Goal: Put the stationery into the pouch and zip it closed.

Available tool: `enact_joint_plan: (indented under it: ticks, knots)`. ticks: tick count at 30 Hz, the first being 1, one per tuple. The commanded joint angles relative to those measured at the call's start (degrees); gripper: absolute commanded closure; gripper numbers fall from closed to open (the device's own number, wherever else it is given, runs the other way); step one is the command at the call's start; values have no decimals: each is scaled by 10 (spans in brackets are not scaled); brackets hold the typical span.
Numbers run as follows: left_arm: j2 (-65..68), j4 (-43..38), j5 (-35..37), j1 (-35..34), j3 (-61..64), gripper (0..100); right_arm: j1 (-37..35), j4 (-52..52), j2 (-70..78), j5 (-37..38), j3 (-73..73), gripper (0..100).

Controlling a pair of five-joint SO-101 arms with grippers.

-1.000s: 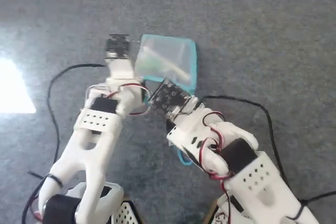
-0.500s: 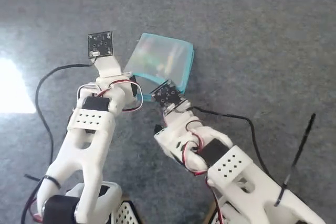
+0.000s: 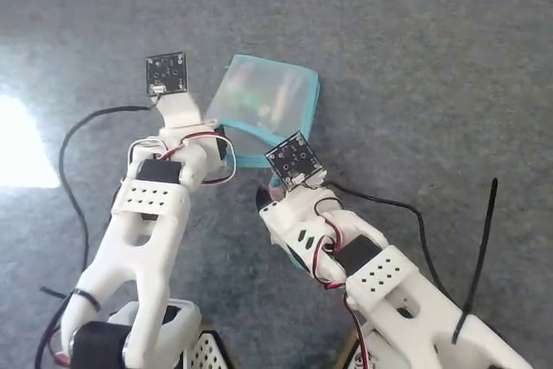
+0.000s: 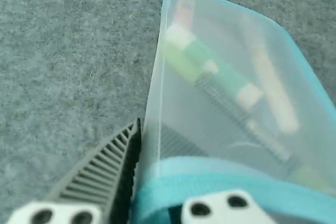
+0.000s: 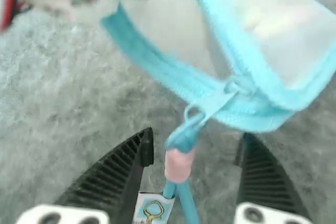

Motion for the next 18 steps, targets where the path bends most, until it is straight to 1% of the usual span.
enact_joint_plan:
  ticks: [1, 2, 4, 9, 11, 18]
  knots:
    - [18, -3, 8, 0, 8, 988, 4, -22, 0, -4, -4, 891]
    - [18, -3, 8, -1, 8, 988, 4, -22, 0, -4, -5, 916]
    - [18, -3, 8, -1, 8, 988, 3, -22, 0, -4, -5, 913]
    - [18, -3, 8, 0, 8, 988, 3, -15, 1, -6, 3, 809]
    - [18, -3, 8, 0, 8, 988, 3, -15, 10, -6, 4, 788]
    - [18, -3, 8, 2, 8, 988, 0, -28, 92, -6, -26, 790]
